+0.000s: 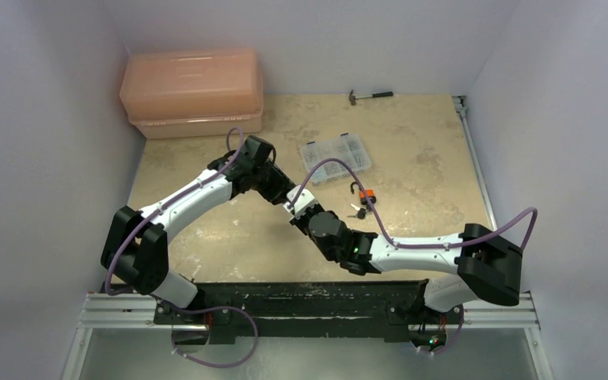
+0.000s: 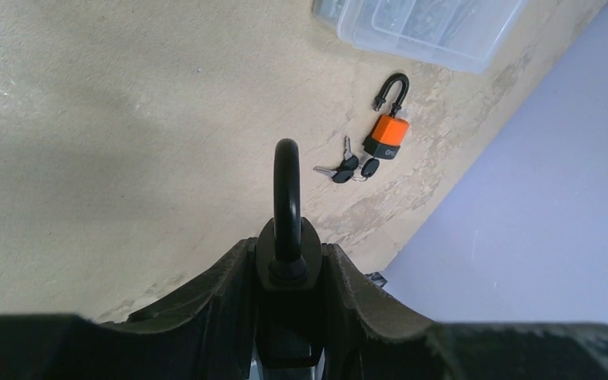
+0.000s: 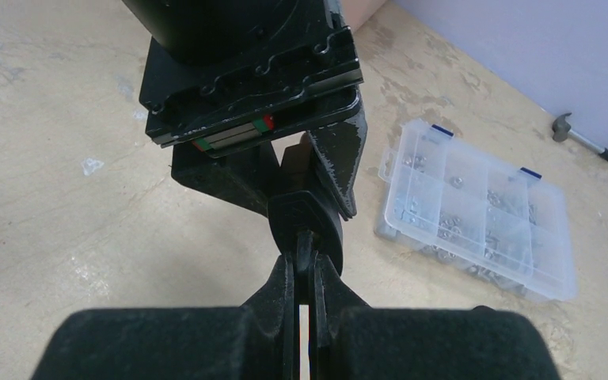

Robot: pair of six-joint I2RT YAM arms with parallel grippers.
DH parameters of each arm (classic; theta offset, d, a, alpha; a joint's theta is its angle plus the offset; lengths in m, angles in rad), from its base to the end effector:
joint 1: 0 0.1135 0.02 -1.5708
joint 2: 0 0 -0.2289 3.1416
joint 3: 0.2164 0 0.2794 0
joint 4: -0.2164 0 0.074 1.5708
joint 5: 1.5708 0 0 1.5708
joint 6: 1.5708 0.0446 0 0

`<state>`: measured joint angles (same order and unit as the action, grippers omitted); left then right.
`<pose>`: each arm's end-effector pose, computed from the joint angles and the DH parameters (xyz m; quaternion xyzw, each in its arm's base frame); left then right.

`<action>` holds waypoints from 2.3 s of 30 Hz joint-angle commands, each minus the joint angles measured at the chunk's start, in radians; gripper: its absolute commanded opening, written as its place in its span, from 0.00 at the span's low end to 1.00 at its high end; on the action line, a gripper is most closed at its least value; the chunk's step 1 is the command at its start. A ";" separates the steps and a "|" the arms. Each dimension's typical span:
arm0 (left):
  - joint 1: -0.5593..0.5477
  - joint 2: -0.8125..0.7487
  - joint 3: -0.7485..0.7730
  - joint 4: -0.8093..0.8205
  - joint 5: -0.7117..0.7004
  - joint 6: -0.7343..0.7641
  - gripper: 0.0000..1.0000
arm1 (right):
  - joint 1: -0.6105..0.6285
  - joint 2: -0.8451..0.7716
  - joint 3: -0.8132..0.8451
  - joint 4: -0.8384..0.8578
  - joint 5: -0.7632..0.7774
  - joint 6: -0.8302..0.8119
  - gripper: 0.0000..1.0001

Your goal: Unlock with the key

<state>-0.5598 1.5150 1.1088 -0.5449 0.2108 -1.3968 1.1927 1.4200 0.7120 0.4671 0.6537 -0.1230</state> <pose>0.2916 -0.1937 0.1936 -0.3556 0.8784 -0.3075 0.0862 0.1500 0.3043 0.1818 -0.2989 0.7109 0.0805 0.6315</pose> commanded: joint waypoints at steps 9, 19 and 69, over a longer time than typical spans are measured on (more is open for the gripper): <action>-0.090 -0.044 0.002 0.114 0.264 -0.041 0.00 | -0.068 -0.005 0.028 0.051 -0.056 0.146 0.00; -0.091 -0.064 -0.019 0.147 0.260 -0.060 0.00 | -0.078 -0.001 0.031 0.052 -0.069 0.180 0.00; 0.035 -0.137 -0.077 0.303 0.139 0.050 0.00 | -0.180 -0.371 0.095 -0.578 -0.652 0.573 0.89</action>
<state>-0.5323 1.4384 1.0138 -0.3710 0.3580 -1.4273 1.0267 1.0832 0.8177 -0.0666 0.0345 0.3424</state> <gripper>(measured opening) 0.337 0.872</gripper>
